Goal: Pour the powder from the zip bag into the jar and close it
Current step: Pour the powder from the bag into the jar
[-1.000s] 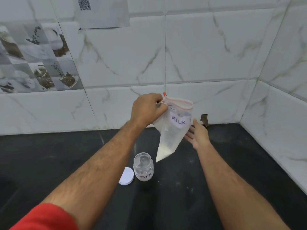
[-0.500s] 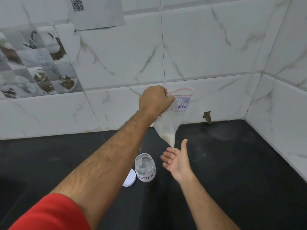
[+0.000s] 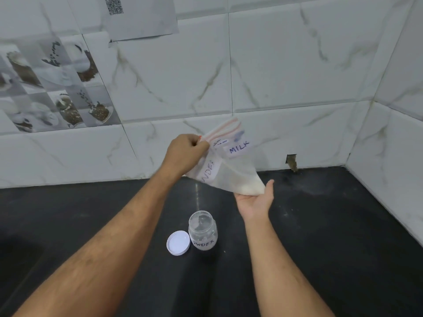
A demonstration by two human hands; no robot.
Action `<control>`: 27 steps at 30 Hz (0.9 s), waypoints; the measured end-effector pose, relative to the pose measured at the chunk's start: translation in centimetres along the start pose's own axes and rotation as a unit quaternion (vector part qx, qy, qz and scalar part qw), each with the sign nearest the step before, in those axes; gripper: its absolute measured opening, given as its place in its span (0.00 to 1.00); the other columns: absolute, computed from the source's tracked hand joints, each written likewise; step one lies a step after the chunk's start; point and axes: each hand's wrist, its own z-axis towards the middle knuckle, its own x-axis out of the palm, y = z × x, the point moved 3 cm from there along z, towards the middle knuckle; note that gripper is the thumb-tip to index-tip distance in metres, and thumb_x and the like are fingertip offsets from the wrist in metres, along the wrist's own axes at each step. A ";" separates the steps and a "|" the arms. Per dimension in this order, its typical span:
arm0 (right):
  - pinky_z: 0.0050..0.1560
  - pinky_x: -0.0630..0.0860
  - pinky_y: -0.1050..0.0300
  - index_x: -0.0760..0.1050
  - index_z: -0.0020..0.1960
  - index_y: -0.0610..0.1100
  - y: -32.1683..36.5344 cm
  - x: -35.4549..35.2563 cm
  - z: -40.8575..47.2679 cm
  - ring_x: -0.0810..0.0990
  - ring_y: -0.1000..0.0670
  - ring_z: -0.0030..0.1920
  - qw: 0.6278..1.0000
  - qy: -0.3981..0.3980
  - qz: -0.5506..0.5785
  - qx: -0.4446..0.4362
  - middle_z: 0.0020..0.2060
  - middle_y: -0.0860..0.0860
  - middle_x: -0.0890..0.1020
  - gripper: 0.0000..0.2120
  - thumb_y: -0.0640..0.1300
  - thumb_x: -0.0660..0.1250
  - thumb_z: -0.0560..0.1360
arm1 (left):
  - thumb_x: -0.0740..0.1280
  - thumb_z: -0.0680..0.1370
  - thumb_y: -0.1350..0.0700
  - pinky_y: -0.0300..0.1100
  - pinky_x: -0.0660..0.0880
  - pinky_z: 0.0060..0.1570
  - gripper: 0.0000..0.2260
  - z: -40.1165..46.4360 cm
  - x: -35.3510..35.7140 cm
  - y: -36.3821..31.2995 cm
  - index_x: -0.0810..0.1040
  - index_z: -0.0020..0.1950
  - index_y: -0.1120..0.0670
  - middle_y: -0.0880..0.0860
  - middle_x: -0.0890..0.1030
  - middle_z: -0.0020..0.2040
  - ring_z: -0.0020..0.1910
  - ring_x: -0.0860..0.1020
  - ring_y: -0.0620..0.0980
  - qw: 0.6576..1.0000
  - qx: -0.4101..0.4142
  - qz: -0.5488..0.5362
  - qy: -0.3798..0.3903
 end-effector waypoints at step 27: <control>0.61 0.75 0.49 0.80 0.54 0.46 3.8 4.5 -0.3 0.82 0.47 0.55 0.864 0.018 -0.486 -0.133 0.51 0.48 0.84 0.11 0.51 0.62 0.82 | 0.75 0.74 0.49 0.40 0.62 0.31 0.23 -8.4 6.1 18.3 0.71 0.33 0.66 0.52 0.67 0.28 0.29 0.62 0.47 0.964 -0.179 -0.171 0.096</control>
